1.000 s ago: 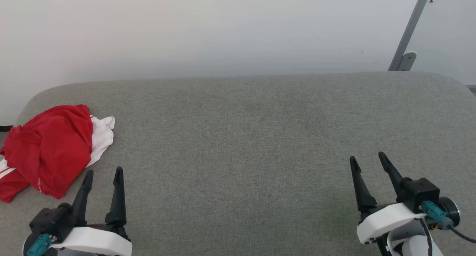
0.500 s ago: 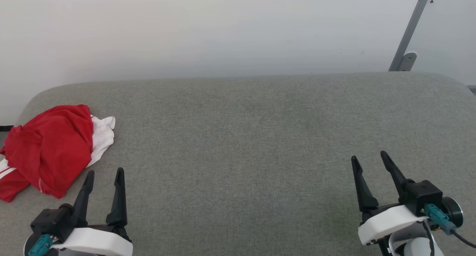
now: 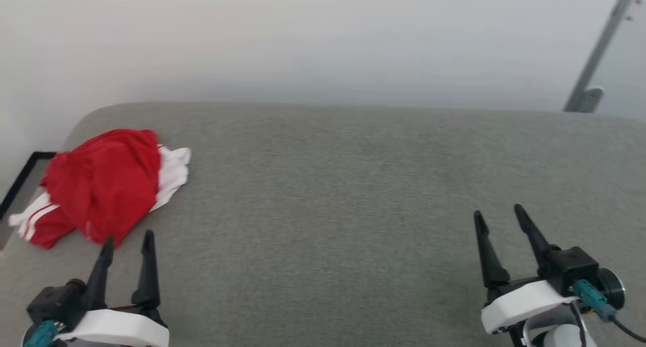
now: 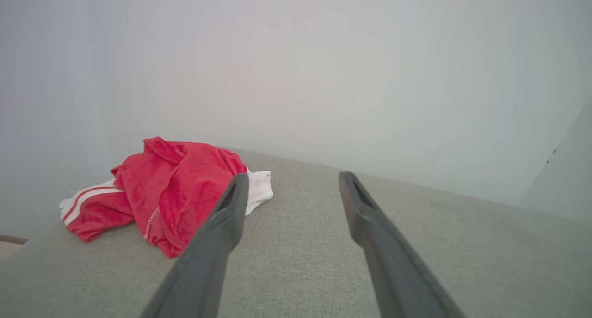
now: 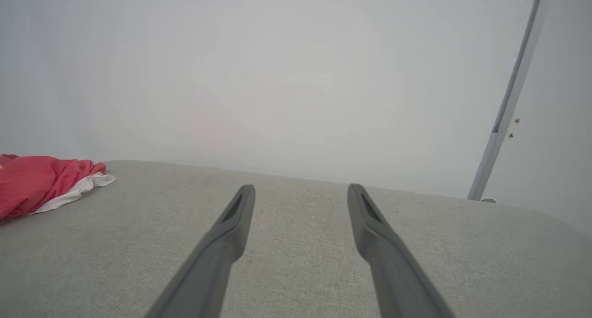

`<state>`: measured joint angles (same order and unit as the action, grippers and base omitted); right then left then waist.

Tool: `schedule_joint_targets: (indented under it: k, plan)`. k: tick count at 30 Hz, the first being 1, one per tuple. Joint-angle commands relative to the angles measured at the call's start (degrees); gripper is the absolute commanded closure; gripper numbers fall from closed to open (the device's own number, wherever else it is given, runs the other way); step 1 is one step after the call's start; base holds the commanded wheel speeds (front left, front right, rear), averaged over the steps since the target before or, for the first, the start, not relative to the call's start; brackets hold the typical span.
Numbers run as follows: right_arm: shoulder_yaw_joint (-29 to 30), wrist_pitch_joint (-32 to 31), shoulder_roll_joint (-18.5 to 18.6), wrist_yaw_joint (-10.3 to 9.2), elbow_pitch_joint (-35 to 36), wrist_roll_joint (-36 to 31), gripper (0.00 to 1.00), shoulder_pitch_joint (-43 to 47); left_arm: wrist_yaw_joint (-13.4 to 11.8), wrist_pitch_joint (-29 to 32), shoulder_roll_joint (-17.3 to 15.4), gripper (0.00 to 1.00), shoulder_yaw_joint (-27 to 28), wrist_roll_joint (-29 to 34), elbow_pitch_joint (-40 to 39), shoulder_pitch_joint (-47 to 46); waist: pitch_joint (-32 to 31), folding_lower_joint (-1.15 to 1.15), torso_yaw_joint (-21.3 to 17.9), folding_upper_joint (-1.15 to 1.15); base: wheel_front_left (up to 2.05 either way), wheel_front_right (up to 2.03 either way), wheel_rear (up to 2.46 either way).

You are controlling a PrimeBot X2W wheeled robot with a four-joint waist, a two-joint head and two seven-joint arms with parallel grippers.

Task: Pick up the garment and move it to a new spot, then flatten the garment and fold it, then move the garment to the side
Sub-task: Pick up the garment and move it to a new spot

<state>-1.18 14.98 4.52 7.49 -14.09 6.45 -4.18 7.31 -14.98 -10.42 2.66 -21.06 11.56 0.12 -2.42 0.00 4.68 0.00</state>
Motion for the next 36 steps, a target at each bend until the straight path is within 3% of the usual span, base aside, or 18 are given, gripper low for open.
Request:
schedule_joint_targets:
  k: [1, 10, 21, 31, 36]
  plan:
    - [-0.6, 0.3, 0.0, 0.0, 0.2, -0.1, 0.0, -0.4, 0.1, -0.3, 0.4, 0.0, 1.0, 0.0, 0.3, -0.7, -0.3, 0.0, 2.4, 0.0, 0.0, 0.0, 0.0]
    - [-5.0, 0.3, 0.4, -0.01, -0.5, 0.9, 0.0, -1.8, -0.7, -0.3, 1.8, 0.0, 5.0, 0.7, 1.3, -0.4, -1.3, 0.0, 10.3, 0.0, 0.0, 0.0, 0.0]
    - [-8.2, 0.3, 0.7, -0.01, -1.2, 2.6, 0.0, -3.0, -1.1, -0.3, 2.6, 0.0, 6.4, 2.8, 1.1, 1.4, -1.9, 0.0, 16.9, 0.0, 0.0, 0.0, 0.0]
    - [-7.7, 0.3, 1.4, -0.01, 0.0, 1.4, 0.0, -2.6, -0.8, -0.3, 3.7, 0.0, 7.2, 2.1, 3.3, 0.8, -1.0, 0.0, 18.6, 0.0, 0.0, 0.0, 0.0]
    - [-7.0, 0.3, 1.4, -0.01, 0.6, 1.3, 0.0, -3.1, -0.3, 0.4, 1.7, 0.0, 6.0, 0.3, 7.0, -3.7, 0.5, 0.0, 17.3, 0.0, 0.0, 0.0, 0.0]
